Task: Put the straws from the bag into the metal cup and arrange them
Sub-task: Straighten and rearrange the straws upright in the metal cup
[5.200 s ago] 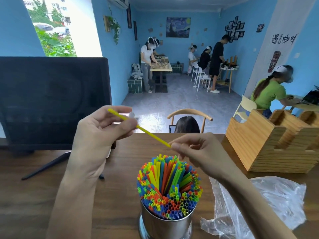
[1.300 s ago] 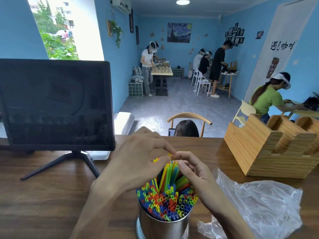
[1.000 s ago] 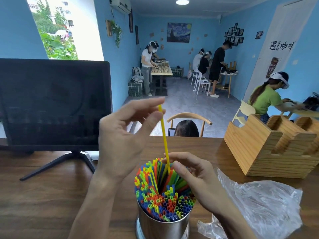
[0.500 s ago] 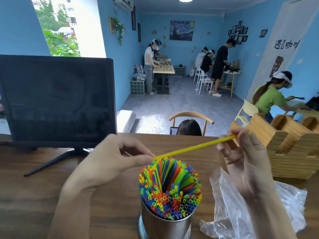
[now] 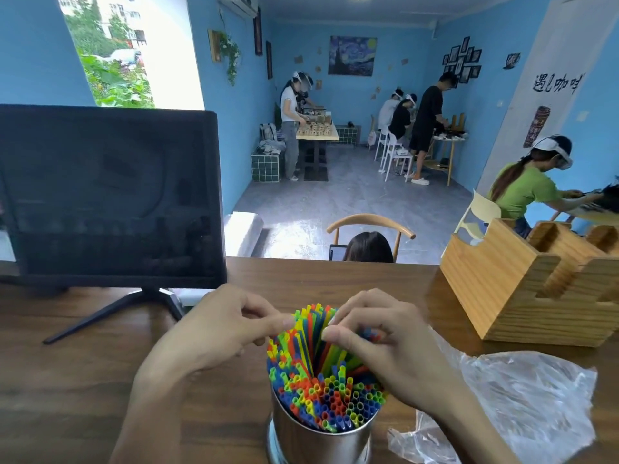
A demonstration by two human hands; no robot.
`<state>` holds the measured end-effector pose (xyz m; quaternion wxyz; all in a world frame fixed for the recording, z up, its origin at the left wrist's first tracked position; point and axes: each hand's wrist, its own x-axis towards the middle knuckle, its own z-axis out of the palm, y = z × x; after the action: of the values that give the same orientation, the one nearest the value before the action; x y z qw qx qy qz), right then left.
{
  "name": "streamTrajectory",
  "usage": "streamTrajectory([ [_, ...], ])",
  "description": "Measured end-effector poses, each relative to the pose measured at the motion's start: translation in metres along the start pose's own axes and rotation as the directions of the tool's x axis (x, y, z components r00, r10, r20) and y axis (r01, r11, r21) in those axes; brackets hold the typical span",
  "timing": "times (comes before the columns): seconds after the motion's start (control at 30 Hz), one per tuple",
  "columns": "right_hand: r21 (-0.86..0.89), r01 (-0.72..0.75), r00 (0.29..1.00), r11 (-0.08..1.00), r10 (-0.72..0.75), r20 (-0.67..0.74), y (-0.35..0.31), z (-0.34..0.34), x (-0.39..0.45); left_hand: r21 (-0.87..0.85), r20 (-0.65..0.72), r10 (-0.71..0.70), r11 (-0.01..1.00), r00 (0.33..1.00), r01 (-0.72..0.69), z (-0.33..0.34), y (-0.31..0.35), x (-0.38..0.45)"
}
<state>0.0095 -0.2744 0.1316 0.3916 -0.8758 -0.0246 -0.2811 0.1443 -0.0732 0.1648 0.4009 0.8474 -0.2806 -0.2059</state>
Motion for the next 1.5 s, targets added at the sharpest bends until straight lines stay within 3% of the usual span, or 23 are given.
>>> streamTrajectory([
  [0.37,0.146,-0.154,0.986,0.977,0.160,-0.036,0.003,0.004,-0.012,-0.285,0.072,0.009,0.959,0.997,0.012,0.004,-0.004,0.001],
  [0.77,0.242,-0.141,0.990,0.960,0.141,0.015,0.015,0.006,-0.019,-0.300,0.039,0.018,0.954,0.999,-0.006,0.019,-0.021,0.007],
  [0.83,0.387,-0.277,0.960,0.880,0.275,0.060,0.021,0.011,-0.018,-0.322,0.017,0.021,0.947,1.000,-0.015,0.020,-0.020,0.007],
  [0.9,0.583,-0.390,0.912,0.713,0.387,0.138,0.021,0.015,-0.019,-0.348,-0.049,0.038,0.936,0.998,-0.052,0.024,-0.018,0.006],
  [1.03,0.691,-0.391,0.903,0.608,0.399,0.161,0.025,0.023,-0.024,-0.364,-0.185,0.132,0.911,0.974,-0.192,0.029,-0.022,-0.003],
  [1.1,0.696,-0.339,0.919,0.633,0.382,0.101,0.025,0.022,-0.021,-0.374,-0.129,0.228,0.890,0.965,-0.260,0.024,-0.029,-0.010],
  [1.17,0.563,-0.250,0.956,0.788,0.293,0.014,0.030,0.019,-0.025,-0.403,-0.022,0.334,0.860,0.942,-0.314,0.016,-0.038,-0.017],
  [1.23,0.480,-0.201,0.978,0.854,0.203,0.047,0.030,0.016,-0.032,-0.415,0.090,0.420,0.840,0.903,-0.349,0.009,-0.047,-0.021],
  [1.3,0.506,-0.222,0.975,0.834,0.178,0.135,0.022,0.019,-0.041,-0.385,0.155,0.457,0.844,0.876,-0.372,0.008,-0.054,-0.023],
  [1.5,0.538,-0.206,0.978,0.818,0.186,0.093,0.015,0.019,-0.038,-0.332,0.002,0.480,0.828,0.877,-0.452,0.021,-0.052,-0.015],
])
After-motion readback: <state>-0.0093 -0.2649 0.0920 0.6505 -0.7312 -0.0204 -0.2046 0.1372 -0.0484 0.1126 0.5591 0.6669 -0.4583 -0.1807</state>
